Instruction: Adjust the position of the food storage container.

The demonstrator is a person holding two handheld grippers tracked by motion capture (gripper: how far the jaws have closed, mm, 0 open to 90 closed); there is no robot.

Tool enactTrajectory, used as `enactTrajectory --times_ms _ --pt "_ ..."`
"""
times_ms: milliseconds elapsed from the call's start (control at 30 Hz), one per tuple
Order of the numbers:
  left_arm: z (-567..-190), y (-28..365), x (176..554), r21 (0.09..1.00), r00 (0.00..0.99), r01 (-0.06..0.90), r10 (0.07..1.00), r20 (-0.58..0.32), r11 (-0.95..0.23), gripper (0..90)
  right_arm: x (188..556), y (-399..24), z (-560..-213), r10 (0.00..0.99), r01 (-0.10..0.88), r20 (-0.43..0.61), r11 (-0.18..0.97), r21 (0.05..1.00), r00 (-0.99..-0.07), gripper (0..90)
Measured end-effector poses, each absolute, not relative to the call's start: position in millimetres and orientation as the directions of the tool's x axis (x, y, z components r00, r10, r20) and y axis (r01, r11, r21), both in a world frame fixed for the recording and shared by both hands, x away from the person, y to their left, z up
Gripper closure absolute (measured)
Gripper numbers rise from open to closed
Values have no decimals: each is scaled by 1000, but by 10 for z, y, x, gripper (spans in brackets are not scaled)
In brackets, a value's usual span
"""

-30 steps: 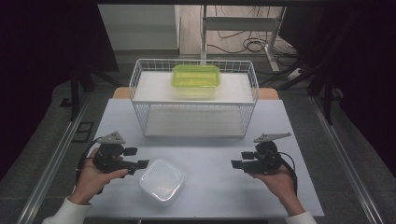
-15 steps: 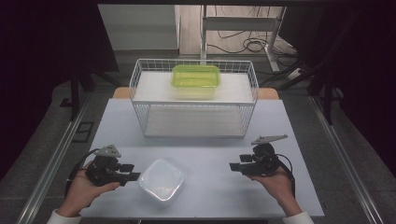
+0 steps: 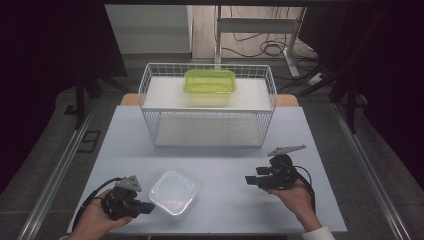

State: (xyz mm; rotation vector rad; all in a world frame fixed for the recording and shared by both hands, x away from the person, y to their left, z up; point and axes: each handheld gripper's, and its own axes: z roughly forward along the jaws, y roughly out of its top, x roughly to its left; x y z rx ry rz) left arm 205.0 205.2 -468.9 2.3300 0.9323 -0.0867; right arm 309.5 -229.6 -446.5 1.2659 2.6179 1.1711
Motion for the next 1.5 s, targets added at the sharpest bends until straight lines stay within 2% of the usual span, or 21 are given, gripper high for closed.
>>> enactTrajectory --times_ms 467,667,967,1267,1400,1500 --pt "-4865 1523 1964 471 815 572 528 -237 -671 900 3109 -2304 -4507 679 683 307 393 616 -667 365" --pt "-4906 1389 2026 466 812 575 541 -219 -673 900 3117 -2311 -4522 680 686 309 392 613 -665 364" --pt "-4939 1160 2317 465 794 594 569 -213 -656 900 3125 -2294 -4559 683 695 312 399 598 -661 363" --pt "-4940 1089 2487 468 787 603 580 -211 -646 900 3128 -2304 -4568 683 699 317 396 596 -658 362" --pt "-4879 1138 2427 488 786 600 580 -213 -634 900 3125 -2302 -4568 682 698 317 398 596 -659 361" --pt "-4726 1320 2310 535 784 593 582 -214 -602 900 3121 -2299 -4566 681 697 315 401 595 -661 362"
